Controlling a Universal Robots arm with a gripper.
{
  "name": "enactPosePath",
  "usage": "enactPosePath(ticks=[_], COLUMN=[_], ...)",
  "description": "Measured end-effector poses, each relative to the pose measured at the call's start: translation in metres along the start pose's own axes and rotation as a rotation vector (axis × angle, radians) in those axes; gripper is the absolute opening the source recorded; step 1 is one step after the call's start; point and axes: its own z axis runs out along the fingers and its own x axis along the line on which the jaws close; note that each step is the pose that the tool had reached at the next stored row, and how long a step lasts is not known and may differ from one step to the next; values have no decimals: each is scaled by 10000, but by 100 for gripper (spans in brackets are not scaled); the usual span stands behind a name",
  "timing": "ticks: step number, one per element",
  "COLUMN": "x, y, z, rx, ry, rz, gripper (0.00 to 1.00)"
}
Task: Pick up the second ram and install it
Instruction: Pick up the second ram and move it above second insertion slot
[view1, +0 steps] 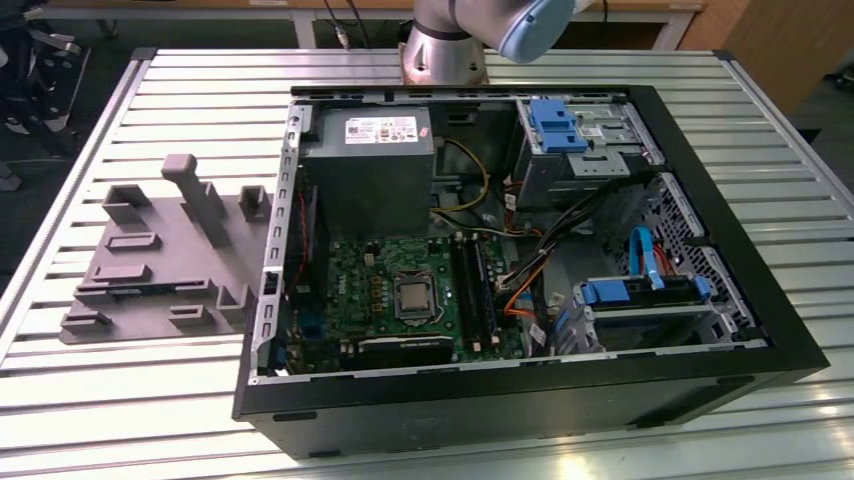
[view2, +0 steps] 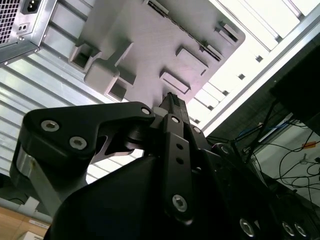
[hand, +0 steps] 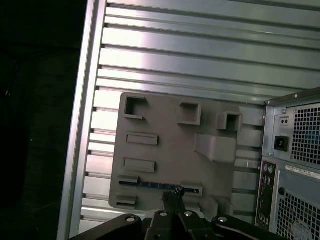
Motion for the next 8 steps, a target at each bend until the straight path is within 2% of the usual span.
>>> enactPosePath(ticks=[8], x=[2], y=[-1], z=[1], rx=[18], ry=[6], rz=[-85], gripper=[11])
